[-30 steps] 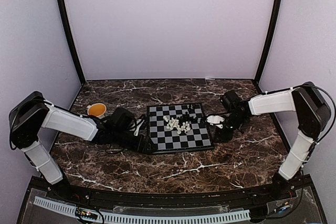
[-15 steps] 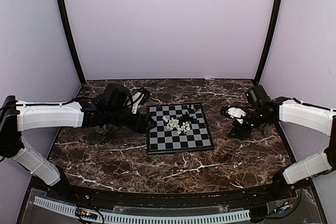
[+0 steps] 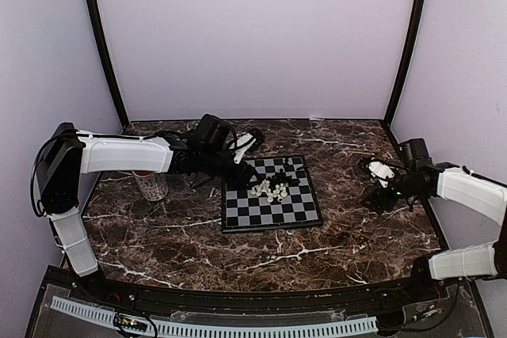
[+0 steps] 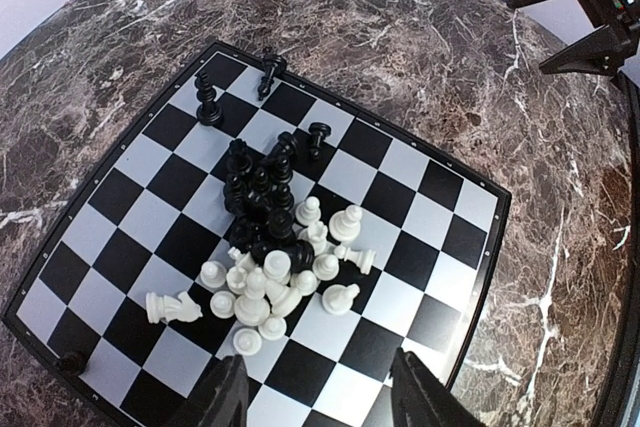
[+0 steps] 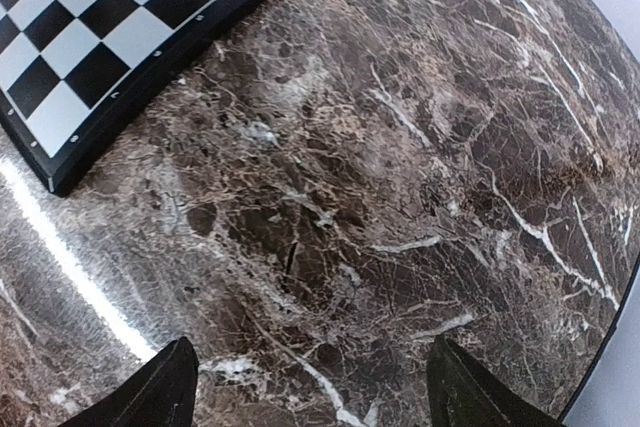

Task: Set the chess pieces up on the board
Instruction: Pick up the knight from the chessboard.

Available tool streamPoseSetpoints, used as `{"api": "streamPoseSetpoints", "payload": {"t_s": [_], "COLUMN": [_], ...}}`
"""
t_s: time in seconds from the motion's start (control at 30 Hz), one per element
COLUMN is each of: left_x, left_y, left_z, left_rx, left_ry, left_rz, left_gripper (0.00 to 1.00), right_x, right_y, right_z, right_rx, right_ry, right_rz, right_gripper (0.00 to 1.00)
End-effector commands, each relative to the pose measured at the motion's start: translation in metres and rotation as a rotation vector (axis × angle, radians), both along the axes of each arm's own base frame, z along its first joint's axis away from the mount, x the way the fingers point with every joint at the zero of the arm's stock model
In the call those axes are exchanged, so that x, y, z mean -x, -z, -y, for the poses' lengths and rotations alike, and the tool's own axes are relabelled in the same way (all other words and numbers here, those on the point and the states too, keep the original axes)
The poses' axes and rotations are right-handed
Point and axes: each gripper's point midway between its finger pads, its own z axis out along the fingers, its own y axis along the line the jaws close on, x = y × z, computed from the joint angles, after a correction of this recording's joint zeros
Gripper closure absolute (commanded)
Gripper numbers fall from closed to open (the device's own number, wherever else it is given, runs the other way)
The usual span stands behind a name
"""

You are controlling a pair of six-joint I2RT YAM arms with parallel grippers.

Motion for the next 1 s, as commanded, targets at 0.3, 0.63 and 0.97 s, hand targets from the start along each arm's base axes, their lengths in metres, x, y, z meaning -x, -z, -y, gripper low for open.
{"api": "streamPoseSetpoints", "payload": {"t_s": [0.3,0.63,0.97], "left_x": [0.018,0.012,0.014], "left_y": [0.015,0.005,0.029], "left_z": [-0.015,0.02,0.048], "left_rx": [-0.011,0.028,-0.042], "left_ry": [-0.038,-0.102,-0.016], "left_rz": [-0.039,-0.069,-0.103], "left_gripper": [0.45,0.56,0.72], "right_x": [-0.009,-0.004,-0.009], "right_y": [-0.039,-0.06,-0.05], "right_z": [-0.018,-0.05,-0.046], "right_rx": [-0.151,-0.364,-0.339], "right_ry": [-0.054,-0.11,-0.082], "right_rz": [0.061,-0.036,-0.044], "right_gripper": [0.2,0.24,0.27]}}
